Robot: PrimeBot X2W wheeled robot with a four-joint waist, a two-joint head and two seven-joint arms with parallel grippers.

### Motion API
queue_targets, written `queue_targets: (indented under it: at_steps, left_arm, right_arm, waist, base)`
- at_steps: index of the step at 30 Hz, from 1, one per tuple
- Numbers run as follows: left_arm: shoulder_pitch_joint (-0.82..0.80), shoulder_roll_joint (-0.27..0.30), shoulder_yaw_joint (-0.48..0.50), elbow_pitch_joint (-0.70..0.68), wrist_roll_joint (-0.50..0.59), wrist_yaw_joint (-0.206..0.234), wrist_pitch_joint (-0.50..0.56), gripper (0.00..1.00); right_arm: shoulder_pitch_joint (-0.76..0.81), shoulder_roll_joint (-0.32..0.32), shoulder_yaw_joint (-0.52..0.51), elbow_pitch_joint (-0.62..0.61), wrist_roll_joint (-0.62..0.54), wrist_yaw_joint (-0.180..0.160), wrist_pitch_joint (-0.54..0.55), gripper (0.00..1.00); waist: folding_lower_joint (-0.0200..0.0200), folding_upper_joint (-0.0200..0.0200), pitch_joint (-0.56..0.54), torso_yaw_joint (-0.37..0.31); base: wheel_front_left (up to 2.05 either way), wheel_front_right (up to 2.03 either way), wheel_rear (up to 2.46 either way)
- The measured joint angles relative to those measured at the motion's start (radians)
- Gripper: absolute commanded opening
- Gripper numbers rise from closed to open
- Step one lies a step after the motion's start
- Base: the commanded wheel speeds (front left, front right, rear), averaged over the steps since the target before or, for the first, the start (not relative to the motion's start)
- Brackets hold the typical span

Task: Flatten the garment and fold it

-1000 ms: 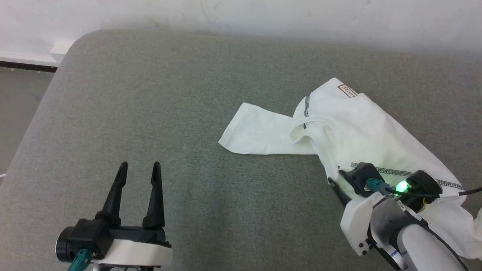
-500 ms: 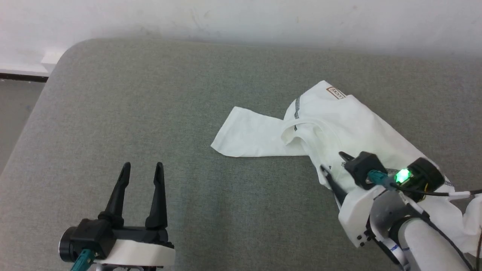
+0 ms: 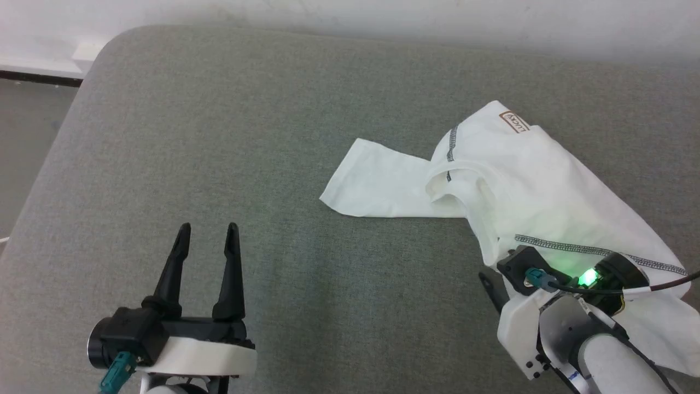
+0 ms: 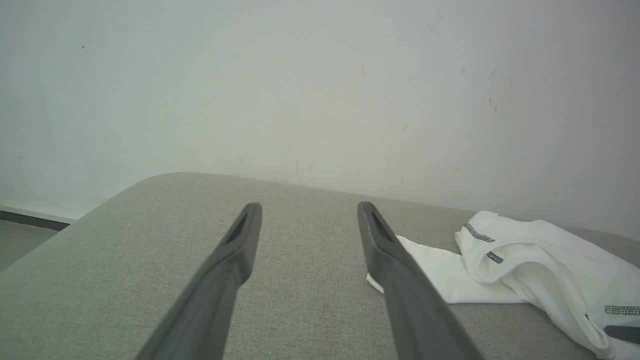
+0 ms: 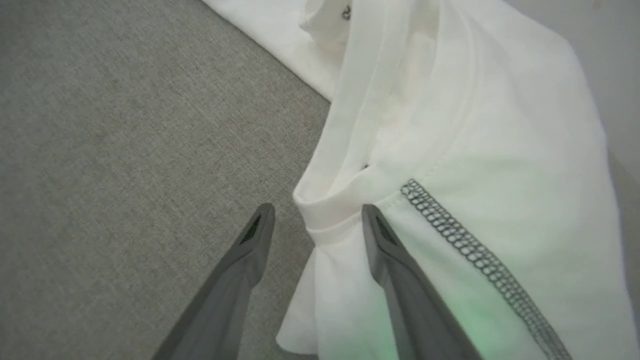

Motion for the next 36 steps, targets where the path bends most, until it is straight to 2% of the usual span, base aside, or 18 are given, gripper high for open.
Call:
queue_targets:
  at_steps: [1,8,16,20,23,26,29,32,36]
  left_arm:
    - [-0.001,0.000,0.001,0.000,-0.001,0.003,0.000,1.00]
    - [-0.002,0.000,0.000,0.001,-0.003,0.006,0.000,1.00]
    - [-0.002,0.000,0.001,0.002,-0.008,0.013,0.000,1.00]
    - [-0.002,0.000,0.005,0.002,-0.006,0.013,0.000,1.00]
    - [-0.002,0.000,0.007,0.001,-0.003,0.012,0.000,1.00]
    - [-0.001,0.000,0.005,0.001,0.001,0.011,0.000,1.00]
    - [-0.001,0.000,0.005,0.001,0.001,0.011,0.000,1.00]
    - [-0.001,0.000,0.003,0.001,0.000,0.005,0.000,1.00]
    - [-0.001,0.000,-0.003,0.001,-0.002,0.004,0.000,1.00]
  right_arm:
    - [-0.001,0.000,-0.002,0.000,-0.014,0.000,-0.001,0.00]
    - [-0.014,0.008,-0.037,-0.014,-0.072,0.000,-0.023,0.00]
    - [-0.015,0.070,-0.065,-0.075,-0.026,0.000,-0.084,0.00]
    - [-0.014,0.110,-0.020,-0.132,0.096,-0.001,-0.081,0.00]
    - [-0.010,0.126,0.094,-0.193,0.273,-0.001,-0.014,0.00]
    - [-0.004,0.085,0.254,-0.265,0.470,-0.001,0.107,0.00]
    - [0.019,0.013,0.313,-0.305,0.615,-0.001,0.228,0.00]
    - [0.039,-0.077,0.318,-0.306,0.646,-0.001,0.325,0.00]
    - [0.091,-0.148,0.298,-0.276,0.637,-0.001,0.413,0.00]
  waist:
    - [0.0000,0.0000,0.003,0.003]
    - [0.0000,0.0000,0.008,0.004]
    - [-0.0001,0.0000,-0.011,-0.016]
    - [-0.0001,0.0000,-0.022,-0.026]
    - [-0.0002,0.0000,-0.029,-0.036]
    - [-0.0002,0.0000,-0.034,-0.046]
    - [-0.0002,0.0000,-0.037,-0.054]
    - [-0.0002,0.0000,-0.034,-0.058]
    - [-0.0002,0.0000,-0.029,-0.053]
  base:
    - [0.00,0.00,0.00]
    - [0.00,0.00,0.00]
    - [0.00,0.00,0.00]
    - [0.00,0.00,0.00]
    - [0.00,0.00,0.00]
    - [0.00,0.00,0.00]
    - [0.00,0.00,0.00]
    - [0.00,0.00,0.00]
    - [0.00,0.00,0.00]
